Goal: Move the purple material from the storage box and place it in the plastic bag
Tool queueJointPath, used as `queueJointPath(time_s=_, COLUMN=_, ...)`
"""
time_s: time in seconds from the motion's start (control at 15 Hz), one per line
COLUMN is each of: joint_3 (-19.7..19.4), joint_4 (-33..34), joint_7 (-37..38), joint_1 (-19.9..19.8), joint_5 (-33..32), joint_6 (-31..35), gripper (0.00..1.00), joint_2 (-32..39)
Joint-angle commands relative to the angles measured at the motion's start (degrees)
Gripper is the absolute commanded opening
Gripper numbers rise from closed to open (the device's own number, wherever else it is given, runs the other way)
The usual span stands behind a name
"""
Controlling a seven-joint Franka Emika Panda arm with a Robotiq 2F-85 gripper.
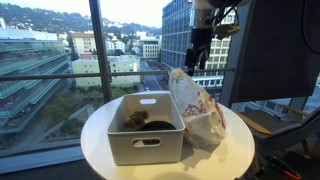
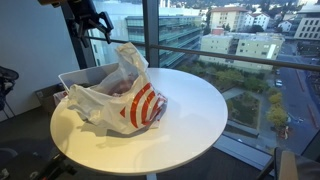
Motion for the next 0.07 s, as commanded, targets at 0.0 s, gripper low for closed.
queueJointPath(time_s=0.0, joint_3=0.2, joint_4=2.3, joint_7=0.8, joint_1=1.3, joint_5=0.5, joint_6=-2.2, gripper=1.00, joint_2=0.2)
